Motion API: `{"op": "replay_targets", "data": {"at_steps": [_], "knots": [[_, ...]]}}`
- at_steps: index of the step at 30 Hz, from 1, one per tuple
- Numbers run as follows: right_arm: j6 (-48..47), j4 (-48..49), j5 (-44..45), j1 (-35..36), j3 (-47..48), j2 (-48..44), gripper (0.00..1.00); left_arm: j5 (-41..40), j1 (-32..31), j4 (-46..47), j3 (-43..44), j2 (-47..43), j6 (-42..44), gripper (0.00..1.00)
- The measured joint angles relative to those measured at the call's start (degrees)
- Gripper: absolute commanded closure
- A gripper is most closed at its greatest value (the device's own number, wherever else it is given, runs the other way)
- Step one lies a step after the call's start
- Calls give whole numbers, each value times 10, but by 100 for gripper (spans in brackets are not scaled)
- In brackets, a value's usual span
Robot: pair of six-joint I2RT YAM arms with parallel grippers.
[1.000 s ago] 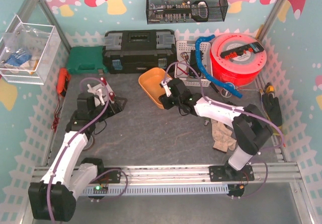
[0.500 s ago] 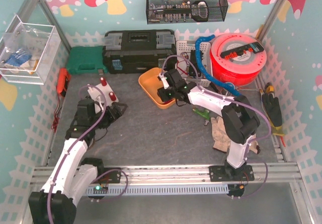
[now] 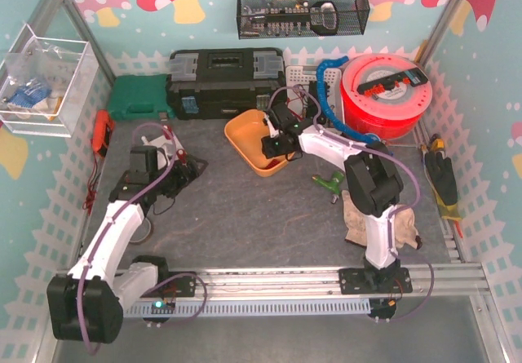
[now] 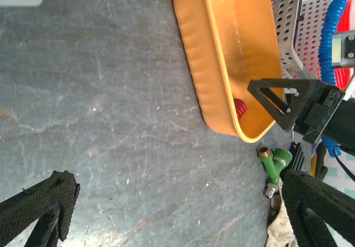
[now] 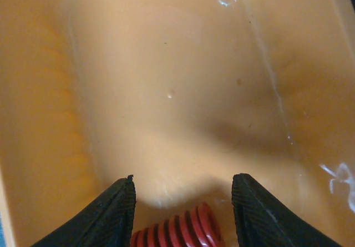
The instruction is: Install the large spring
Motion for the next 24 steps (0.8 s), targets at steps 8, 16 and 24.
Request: {"op": "replay_targets", "data": {"at_steps": [8,16,24], "knots": [[122,-120,-5,0,98,46,46,-18,0,0,55,43,48,1],[229,-228,-7,0,177,109,46,-44,-6,1,82,32,99,1],[315,-316,-11,0,276,174,41,-77,-52,-1,86,27,139,1]]}}
